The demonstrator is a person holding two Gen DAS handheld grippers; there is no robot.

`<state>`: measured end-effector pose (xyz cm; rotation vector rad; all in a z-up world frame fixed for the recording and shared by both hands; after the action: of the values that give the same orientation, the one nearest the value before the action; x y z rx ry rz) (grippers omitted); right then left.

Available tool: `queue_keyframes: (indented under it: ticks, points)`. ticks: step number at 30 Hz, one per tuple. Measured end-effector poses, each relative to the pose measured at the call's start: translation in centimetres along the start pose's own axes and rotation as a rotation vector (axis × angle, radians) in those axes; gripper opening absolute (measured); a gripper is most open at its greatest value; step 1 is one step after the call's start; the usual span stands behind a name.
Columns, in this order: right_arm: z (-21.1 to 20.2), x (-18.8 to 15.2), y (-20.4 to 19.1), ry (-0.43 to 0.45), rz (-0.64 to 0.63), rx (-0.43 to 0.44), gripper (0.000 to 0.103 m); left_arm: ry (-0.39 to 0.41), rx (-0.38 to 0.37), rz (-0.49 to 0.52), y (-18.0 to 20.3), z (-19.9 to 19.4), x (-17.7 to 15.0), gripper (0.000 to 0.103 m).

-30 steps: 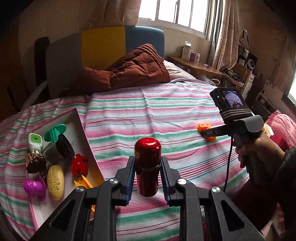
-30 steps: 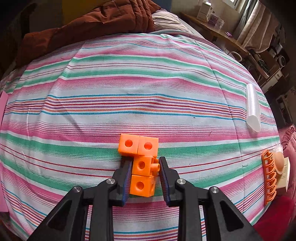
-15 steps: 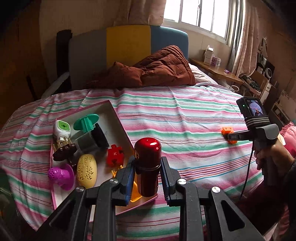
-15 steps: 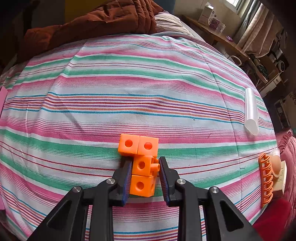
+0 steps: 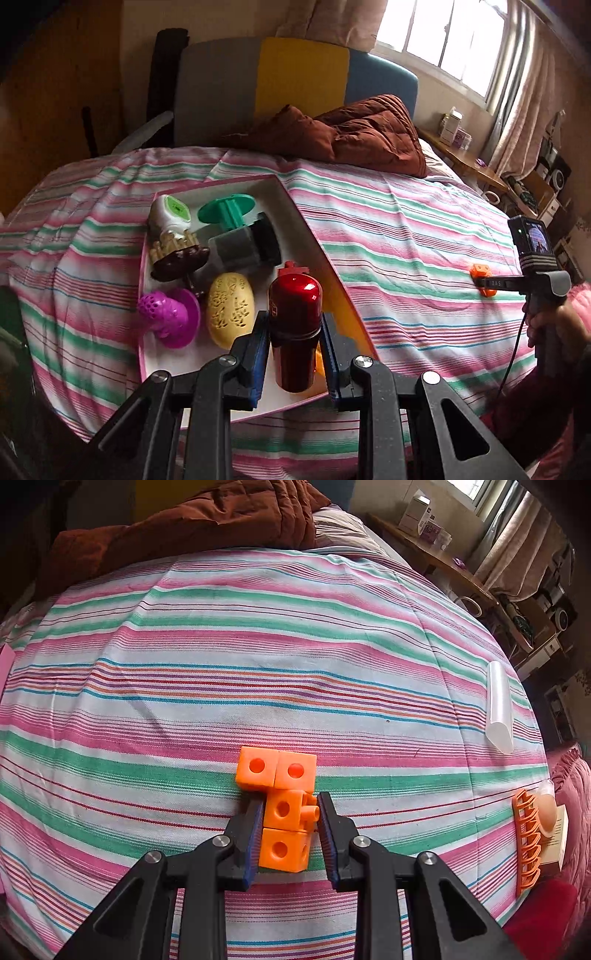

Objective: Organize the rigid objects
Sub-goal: 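Lower the red cylinder into the tray and open the left gripper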

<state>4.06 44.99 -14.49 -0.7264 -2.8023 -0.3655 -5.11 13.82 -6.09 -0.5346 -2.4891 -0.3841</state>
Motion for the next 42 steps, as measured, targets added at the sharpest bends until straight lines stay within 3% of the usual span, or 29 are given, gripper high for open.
queue_keyframes:
  ticks: [9,28,42]
  points:
    - [0.0,0.0,-0.1,0.002,-0.009,-0.009,0.027,-0.046,-0.006,-0.138,-5.9,0.1,-2.3,0.026]
    - [0.3,0.4,0.1,0.005,-0.023,-0.019,0.027,-0.117,0.016,-0.136,-5.8,4.3,-3.3,0.027]
    - [0.4,0.6,0.2,0.008,-0.029,-0.026,0.027,-0.052,0.072,-0.106,-6.2,2.0,-2.8,0.029]
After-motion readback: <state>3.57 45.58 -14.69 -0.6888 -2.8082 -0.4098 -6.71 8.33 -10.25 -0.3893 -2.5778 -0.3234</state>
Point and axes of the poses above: each gripper's, at about its wrist camera, not at the fingertips, and z roughly the way its jaws point, y to its right, x to its top, the point moved 8 cm from there along z, roughly the way its jaws point, and after that the axes turned 5 degrees about -y, right-handed, at the moved point
